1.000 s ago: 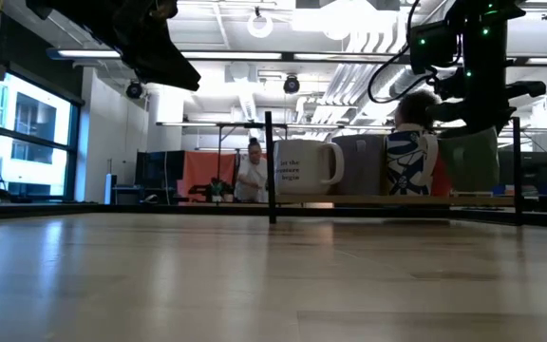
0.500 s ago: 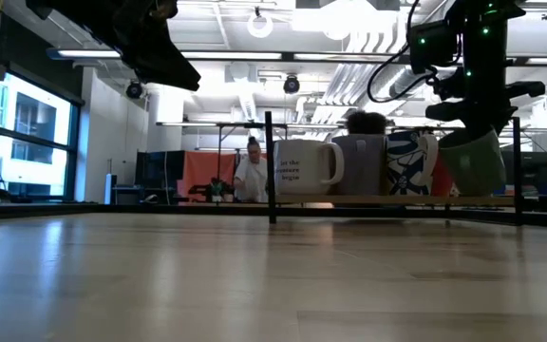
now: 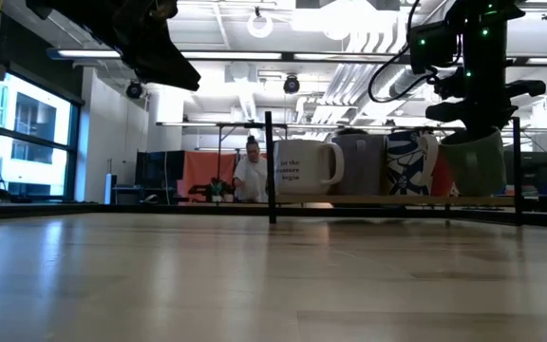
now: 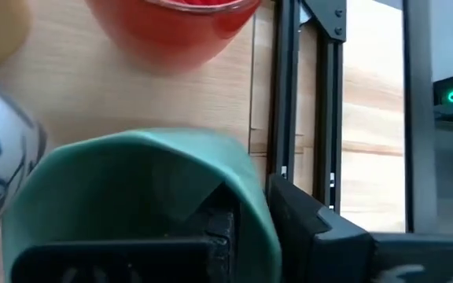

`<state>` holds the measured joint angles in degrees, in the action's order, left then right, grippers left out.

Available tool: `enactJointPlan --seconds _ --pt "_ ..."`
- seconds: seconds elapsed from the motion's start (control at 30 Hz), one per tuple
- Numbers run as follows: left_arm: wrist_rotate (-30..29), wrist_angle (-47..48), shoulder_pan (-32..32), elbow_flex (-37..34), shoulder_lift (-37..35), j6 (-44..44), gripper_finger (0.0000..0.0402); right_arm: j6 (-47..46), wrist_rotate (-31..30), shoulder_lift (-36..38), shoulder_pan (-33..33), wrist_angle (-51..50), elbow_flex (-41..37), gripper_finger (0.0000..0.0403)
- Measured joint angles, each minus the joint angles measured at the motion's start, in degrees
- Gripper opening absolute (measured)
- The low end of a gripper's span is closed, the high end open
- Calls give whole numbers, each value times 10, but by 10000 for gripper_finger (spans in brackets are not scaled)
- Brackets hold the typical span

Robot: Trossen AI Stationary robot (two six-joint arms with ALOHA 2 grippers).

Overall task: Place coffee mugs
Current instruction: Put the green mug on the shelf

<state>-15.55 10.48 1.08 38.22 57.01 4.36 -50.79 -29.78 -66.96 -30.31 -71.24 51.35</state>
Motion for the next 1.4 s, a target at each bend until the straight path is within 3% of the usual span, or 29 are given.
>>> enactJointPlan --seconds 0.57,0.87,1.1,1.4 --pt "16 0 0 0 0 0 180 33 13 -2 -31 22 0 46" --pt "34 0 0 0 0 0 180 45 30 -2 -38 22 0 89" --pt "34 0 0 0 0 -1 180 46 2 -2 -38 22 -1 117" --pt "34 0 0 0 0 -1 180 48 -33 -2 -38 27 -1 119"
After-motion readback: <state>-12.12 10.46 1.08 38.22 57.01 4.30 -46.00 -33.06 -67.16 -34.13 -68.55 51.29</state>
